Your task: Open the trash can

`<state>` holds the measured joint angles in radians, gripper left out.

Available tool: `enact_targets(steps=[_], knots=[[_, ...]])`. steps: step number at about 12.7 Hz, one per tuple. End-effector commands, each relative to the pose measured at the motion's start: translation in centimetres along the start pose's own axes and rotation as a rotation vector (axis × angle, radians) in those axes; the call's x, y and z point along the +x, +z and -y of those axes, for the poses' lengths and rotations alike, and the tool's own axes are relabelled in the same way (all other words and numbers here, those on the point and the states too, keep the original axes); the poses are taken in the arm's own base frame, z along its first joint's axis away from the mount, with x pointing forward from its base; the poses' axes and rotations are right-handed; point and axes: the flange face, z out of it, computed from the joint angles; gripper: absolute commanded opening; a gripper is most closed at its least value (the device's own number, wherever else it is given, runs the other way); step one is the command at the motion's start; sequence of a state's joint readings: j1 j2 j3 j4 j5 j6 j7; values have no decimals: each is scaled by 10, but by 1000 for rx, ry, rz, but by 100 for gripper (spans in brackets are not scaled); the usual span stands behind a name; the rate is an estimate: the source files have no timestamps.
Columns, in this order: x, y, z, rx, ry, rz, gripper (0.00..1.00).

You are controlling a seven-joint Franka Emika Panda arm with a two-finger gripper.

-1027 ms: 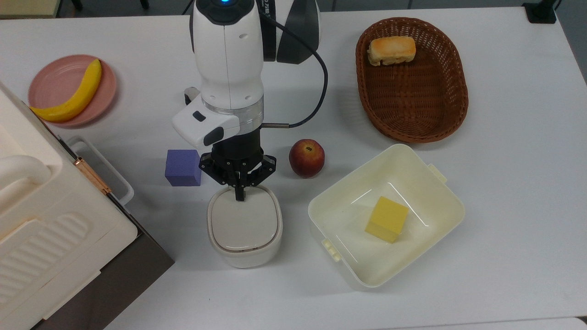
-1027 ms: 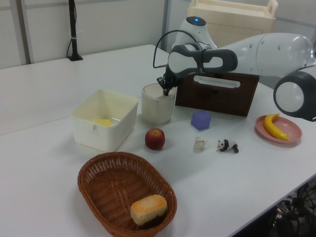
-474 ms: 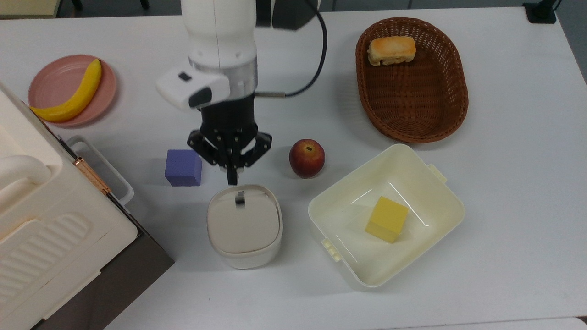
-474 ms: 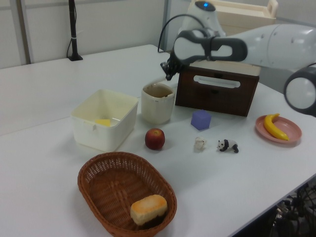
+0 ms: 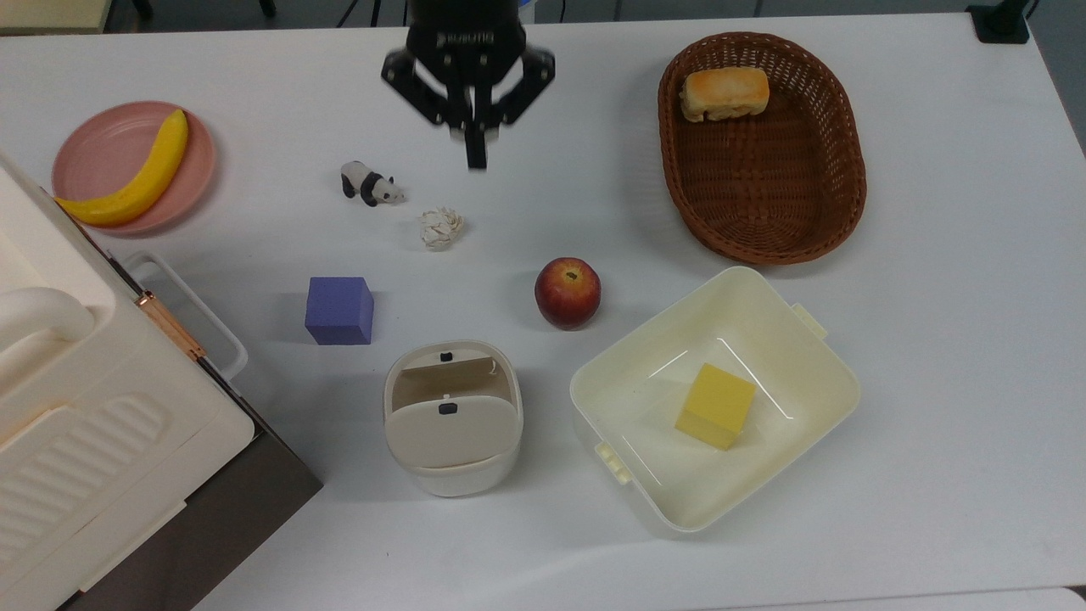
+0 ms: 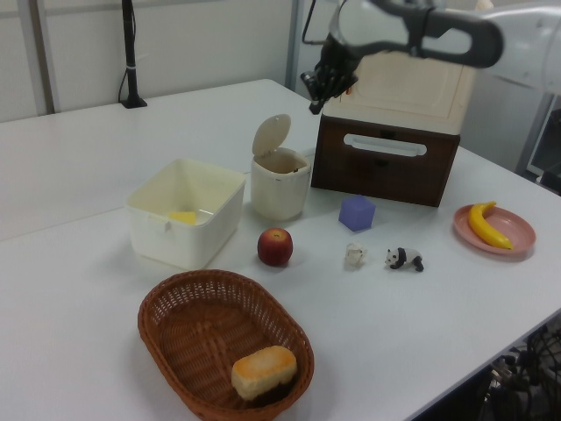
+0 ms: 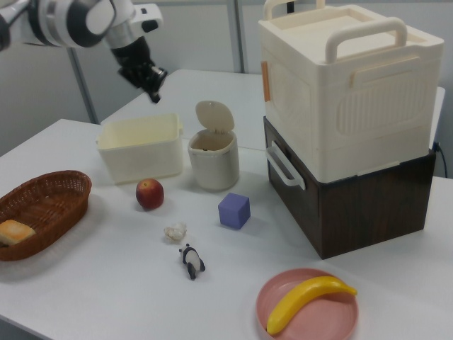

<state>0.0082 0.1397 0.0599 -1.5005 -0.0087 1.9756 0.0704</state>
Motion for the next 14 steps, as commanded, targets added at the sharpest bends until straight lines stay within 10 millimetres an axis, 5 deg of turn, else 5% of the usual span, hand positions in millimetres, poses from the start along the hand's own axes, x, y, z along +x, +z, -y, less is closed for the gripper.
enact_targets(steps=[1, 3, 8, 14], knots=[[-53, 35, -4, 3, -54, 243, 100], [-68, 17, -6, -24, -62, 251, 100], [-66, -15, -58, -38, 40, 230, 100], [-67, -16, -54, -37, 39, 247, 100]])
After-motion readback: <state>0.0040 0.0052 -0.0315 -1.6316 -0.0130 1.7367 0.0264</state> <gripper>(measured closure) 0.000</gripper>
